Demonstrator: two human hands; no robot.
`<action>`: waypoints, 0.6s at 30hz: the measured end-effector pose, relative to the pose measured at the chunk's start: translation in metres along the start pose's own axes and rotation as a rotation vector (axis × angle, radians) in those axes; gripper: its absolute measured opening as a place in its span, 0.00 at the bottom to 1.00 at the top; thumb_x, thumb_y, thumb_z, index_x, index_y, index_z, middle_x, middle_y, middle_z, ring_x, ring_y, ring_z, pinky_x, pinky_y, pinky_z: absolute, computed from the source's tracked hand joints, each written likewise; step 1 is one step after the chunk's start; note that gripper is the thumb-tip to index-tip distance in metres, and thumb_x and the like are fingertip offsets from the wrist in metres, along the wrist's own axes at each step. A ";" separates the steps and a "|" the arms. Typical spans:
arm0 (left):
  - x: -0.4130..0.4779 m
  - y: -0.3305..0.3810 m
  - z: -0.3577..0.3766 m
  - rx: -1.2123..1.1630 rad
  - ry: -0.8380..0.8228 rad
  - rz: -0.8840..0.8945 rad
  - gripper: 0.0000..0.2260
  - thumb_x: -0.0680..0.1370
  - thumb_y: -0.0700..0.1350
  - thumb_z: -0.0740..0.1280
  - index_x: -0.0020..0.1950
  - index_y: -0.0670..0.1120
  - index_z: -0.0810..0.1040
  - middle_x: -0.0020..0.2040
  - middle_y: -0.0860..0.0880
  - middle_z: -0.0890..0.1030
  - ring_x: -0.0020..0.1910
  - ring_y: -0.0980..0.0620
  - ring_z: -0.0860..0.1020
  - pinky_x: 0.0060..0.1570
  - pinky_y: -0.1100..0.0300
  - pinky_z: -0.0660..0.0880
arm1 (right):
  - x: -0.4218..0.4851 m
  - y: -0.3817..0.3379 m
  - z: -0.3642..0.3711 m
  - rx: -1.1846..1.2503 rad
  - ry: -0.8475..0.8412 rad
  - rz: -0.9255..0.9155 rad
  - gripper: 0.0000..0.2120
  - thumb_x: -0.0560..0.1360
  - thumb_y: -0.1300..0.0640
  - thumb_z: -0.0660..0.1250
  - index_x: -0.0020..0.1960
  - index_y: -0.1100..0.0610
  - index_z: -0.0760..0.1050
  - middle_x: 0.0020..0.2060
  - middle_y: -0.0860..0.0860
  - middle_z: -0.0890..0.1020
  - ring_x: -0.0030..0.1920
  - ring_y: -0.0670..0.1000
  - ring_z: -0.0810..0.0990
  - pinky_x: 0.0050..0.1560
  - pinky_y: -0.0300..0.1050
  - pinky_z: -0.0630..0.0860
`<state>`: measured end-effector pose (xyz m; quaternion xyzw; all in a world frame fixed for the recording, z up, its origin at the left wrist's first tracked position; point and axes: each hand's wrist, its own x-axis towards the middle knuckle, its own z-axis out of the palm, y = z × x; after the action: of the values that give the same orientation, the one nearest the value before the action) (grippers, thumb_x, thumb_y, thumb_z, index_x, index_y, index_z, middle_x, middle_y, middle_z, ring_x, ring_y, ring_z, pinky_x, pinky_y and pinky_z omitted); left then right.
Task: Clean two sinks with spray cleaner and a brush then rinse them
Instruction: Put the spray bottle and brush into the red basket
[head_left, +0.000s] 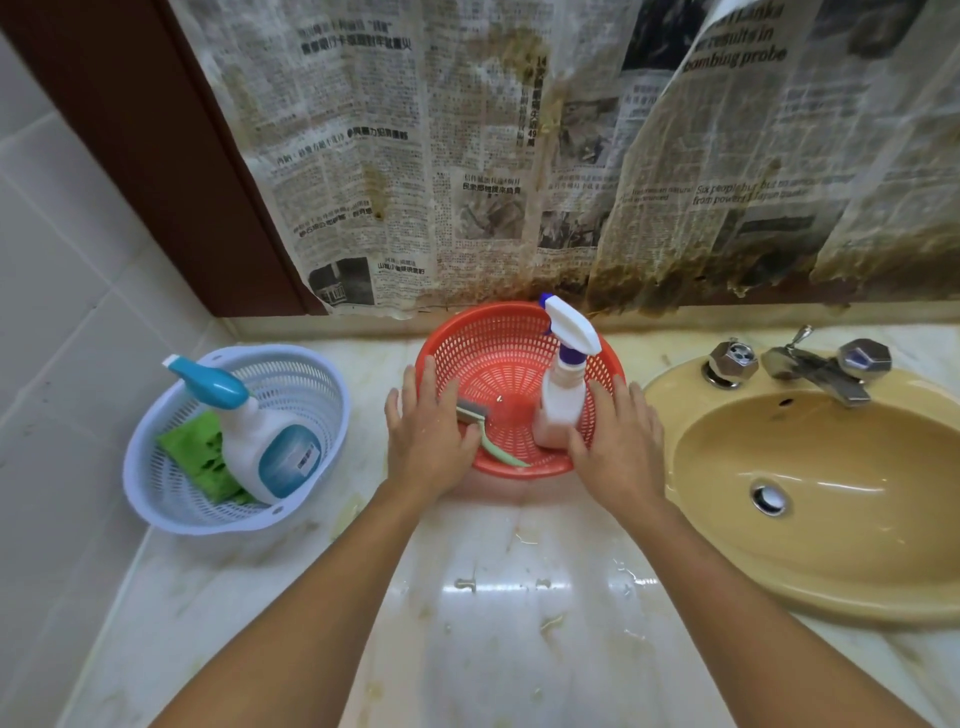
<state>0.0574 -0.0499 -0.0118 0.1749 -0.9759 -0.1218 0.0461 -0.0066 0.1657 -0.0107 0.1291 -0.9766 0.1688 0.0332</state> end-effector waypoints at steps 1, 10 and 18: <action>0.000 -0.003 0.002 -0.005 -0.039 -0.024 0.31 0.80 0.58 0.62 0.80 0.50 0.59 0.83 0.44 0.46 0.82 0.43 0.43 0.78 0.42 0.42 | -0.003 0.004 0.001 -0.033 -0.053 0.006 0.29 0.80 0.45 0.61 0.78 0.52 0.60 0.79 0.55 0.58 0.80 0.58 0.51 0.78 0.58 0.50; -0.028 -0.006 0.008 0.025 -0.045 0.005 0.29 0.80 0.58 0.61 0.79 0.51 0.61 0.83 0.45 0.53 0.82 0.43 0.45 0.76 0.44 0.35 | -0.019 0.019 -0.004 0.022 -0.105 -0.008 0.28 0.78 0.45 0.64 0.75 0.53 0.65 0.80 0.55 0.56 0.80 0.59 0.49 0.78 0.59 0.43; 0.017 0.032 -0.002 0.271 -0.163 0.066 0.13 0.80 0.55 0.63 0.56 0.51 0.83 0.51 0.51 0.85 0.53 0.48 0.81 0.66 0.50 0.64 | -0.015 -0.003 -0.001 0.267 0.072 0.011 0.31 0.76 0.46 0.67 0.75 0.54 0.63 0.73 0.51 0.69 0.78 0.55 0.59 0.78 0.58 0.49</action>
<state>0.0309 -0.0272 -0.0010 0.1367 -0.9892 -0.0011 -0.0533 0.0084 0.1673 -0.0104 0.1208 -0.9443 0.3022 0.0496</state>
